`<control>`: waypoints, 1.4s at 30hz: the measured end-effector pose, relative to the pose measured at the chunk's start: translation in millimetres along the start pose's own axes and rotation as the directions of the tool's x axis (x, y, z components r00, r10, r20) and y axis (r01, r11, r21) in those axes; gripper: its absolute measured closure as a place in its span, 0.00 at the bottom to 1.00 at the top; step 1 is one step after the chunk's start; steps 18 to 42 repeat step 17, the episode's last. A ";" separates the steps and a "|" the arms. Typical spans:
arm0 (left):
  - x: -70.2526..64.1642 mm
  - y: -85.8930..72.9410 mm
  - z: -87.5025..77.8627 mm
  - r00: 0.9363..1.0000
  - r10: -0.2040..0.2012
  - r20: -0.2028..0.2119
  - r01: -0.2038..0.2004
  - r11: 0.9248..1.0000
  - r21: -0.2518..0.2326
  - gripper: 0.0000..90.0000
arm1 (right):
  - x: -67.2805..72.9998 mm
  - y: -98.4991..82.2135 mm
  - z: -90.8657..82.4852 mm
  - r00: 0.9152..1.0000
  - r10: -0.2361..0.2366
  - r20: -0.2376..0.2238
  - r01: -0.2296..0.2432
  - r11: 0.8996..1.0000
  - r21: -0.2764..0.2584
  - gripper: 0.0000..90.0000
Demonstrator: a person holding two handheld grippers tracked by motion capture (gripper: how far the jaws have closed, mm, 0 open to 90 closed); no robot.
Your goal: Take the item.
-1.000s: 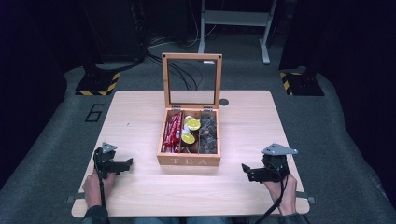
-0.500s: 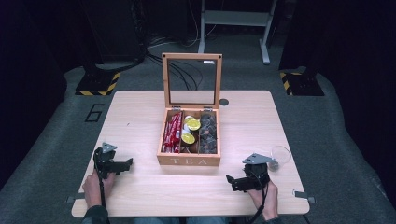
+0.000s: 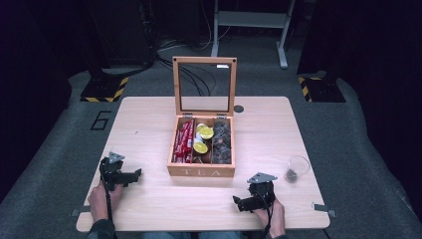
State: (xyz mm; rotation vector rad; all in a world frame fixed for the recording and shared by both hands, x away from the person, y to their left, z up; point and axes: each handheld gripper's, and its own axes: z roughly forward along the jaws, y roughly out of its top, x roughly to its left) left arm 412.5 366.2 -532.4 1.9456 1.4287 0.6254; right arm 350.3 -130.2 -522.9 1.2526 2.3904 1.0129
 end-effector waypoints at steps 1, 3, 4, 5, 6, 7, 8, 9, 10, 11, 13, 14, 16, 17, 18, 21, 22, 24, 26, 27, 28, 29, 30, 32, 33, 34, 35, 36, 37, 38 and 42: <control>0.0 0.0 0.0 1.000 0.000 0.000 0.000 1.000 0.000 0.00 | 0.0 0.0 0.0 1.000 0.000 0.000 0.000 1.000 0.000 0.00; 0.0 0.0 0.0 1.000 0.000 0.000 0.000 1.000 0.000 0.00 | 2.8 -1.9 3.9 1.000 -0.002 0.030 0.003 1.000 -0.015 0.00; 0.0 0.0 0.0 1.000 0.000 0.000 0.000 1.000 0.000 0.00 | 2.0 -1.7 4.5 0.999 -0.036 0.033 0.036 0.999 -0.012 0.00; 0.0 0.0 0.0 1.000 0.000 0.000 0.000 1.000 0.000 0.00 | 2.9 -1.6 5.0 0.998 -0.038 0.042 0.038 0.999 -0.007 0.00; 0.0 0.0 0.0 1.000 0.000 0.000 0.000 1.000 0.000 0.00 | 4.7 -1.5 6.6 0.997 -0.037 0.064 0.037 0.999 -0.008 0.00; 0.0 0.0 0.0 1.000 0.000 0.000 0.000 1.000 0.000 0.00 | 5.2 -1.7 7.2 0.996 -0.049 0.073 0.050 0.999 -0.010 0.00; 0.0 0.0 0.0 1.000 0.000 0.000 0.000 1.000 0.000 0.00 | 5.1 -2.3 7.3 0.996 -0.053 0.074 0.054 0.998 -0.016 0.00; 0.0 0.0 0.0 1.000 0.000 0.000 0.000 1.000 0.000 0.00 | 4.4 -3.7 7.4 0.996 -0.055 0.067 0.057 0.998 -0.026 0.00; 0.0 0.0 0.1 1.000 0.001 -0.001 -0.001 1.000 -0.001 0.00 | 3.3 -4.7 6.8 0.996 -0.064 0.069 0.066 0.997 -0.032 0.00; 0.0 0.0 0.1 1.000 0.001 -0.001 -0.001 1.000 -0.001 0.00 | 4.8 -5.6 6.2 0.997 -0.039 0.071 0.041 0.999 -0.032 0.00; 0.0 0.0 0.0 1.000 0.000 0.000 0.000 1.000 0.000 0.00 | 4.5 -5.5 6.1 0.997 -0.042 0.070 0.044 0.999 -0.028 0.00; 0.0 0.0 0.1 1.000 0.001 -0.001 -0.001 1.000 -0.001 0.00 | 4.4 -5.5 6.1 0.997 -0.043 0.069 0.046 0.999 -0.030 0.00; -0.2 -0.1 0.3 1.000 -0.002 -0.001 0.002 1.000 -0.004 0.00 | 3.4 -5.3 6.4 0.996 -0.054 0.066 0.056 0.998 -0.034 0.00; -0.3 -0.1 0.2 1.000 -0.002 -0.001 0.002 1.000 -0.004 0.00 | 3.0 -5.4 6.5 0.996 -0.057 0.061 0.059 0.998 -0.036 0.00; -0.3 -0.1 0.2 1.000 -0.002 -0.001 0.002 1.000 -0.004 0.00 | 3.0 -5.4 6.5 0.996 -0.057 0.061 0.059 0.998 -0.036 0.00; -0.3 -0.1 0.2 1.000 -0.002 -0.001 0.002 1.000 -0.004 0.00 | 3.0 -5.4 6.5 0.996 -0.057 0.061 0.059 0.998 -0.036 0.00; -0.3 -0.1 0.2 1.000 -0.002 -0.001 0.002 1.000 -0.004 0.00 | 3.0 -5.4 6.5 0.996 -0.057 0.061 0.059 0.998 -0.036 0.00; -0.3 -0.1 0.2 1.000 -0.002 -0.001 0.002 1.000 -0.004 0.00 | 3.0 -5.4 6.5 0.996 -0.057 0.061 0.059 0.998 -0.036 0.00; -0.3 -0.1 0.2 1.000 -0.002 -0.001 0.002 1.000 -0.004 0.00 | 3.0 -5.4 6.5 0.996 -0.057 0.061 0.059 0.998 -0.036 0.00; -0.3 -0.1 0.2 1.000 -0.002 -0.001 0.002 1.000 -0.004 0.00 | 3.0 -5.4 6.5 0.996 -0.057 0.061 0.059 0.998 -0.036 0.00; -0.3 -0.1 0.2 1.000 -0.002 -0.001 0.002 1.000 -0.004 0.00 | 3.0 -5.4 6.5 0.996 -0.057 0.061 0.059 0.998 -0.036 0.00; -0.3 -0.1 0.2 1.000 -0.002 -0.001 0.002 1.000 -0.004 0.00 | 3.0 -5.4 6.5 0.996 -0.057 0.061 0.059 0.998 -0.036 0.00; -0.3 -0.1 0.2 1.000 -0.002 -0.001 0.002 1.000 -0.004 0.00 | 3.0 -5.4 6.5 0.996 -0.057 0.061 0.059 0.998 -0.036 0.00; -0.3 -0.1 0.2 1.000 -0.002 -0.001 0.002 1.000 -0.004 0.00 | 3.0 -5.4 6.5 0.996 -0.057 0.061 0.059 0.998 -0.036 0.00; -0.3 -0.1 0.2 1.000 -0.002 -0.001 0.002 1.000 -0.004 0.00 | 3.0 -5.4 6.5 0.996 -0.057 0.061 0.059 0.998 -0.036 0.00; -0.3 -0.1 0.2 1.000 -0.002 -0.001 0.002 1.000 -0.004 0.00 | 3.0 -5.4 6.5 0.996 -0.057 0.061 0.059 0.998 -0.036 0.00; -0.3 -0.1 0.2 1.000 -0.002 -0.001 0.002 1.000 -0.004 0.00 | 3.0 -5.4 6.5 0.996 -0.057 0.061 0.059 0.998 -0.036 0.00; -0.3 -0.1 0.2 1.000 -0.002 -0.001 0.002 1.000 -0.004 0.00 | 3.0 -5.4 6.5 0.996 -0.057 0.061 0.059 0.998 -0.036 0.00; -0.3 -0.1 0.2 1.000 -0.002 -0.001 0.002 1.000 -0.004 0.00 | 3.0 -5.4 6.5 0.996 -0.057 0.061 0.059 0.998 -0.036 0.00; -0.3 -0.1 0.2 1.000 -0.002 -0.001 0.002 1.000 -0.004 0.00 | 3.0 -5.4 6.5 0.996 -0.057 0.061 0.059 0.998 -0.036 0.00; -0.3 -0.1 0.2 1.000 -0.002 -0.001 0.002 1.000 -0.004 0.00 | 3.0 -5.4 6.5 0.996 -0.057 0.061 0.059 0.998 -0.036 0.00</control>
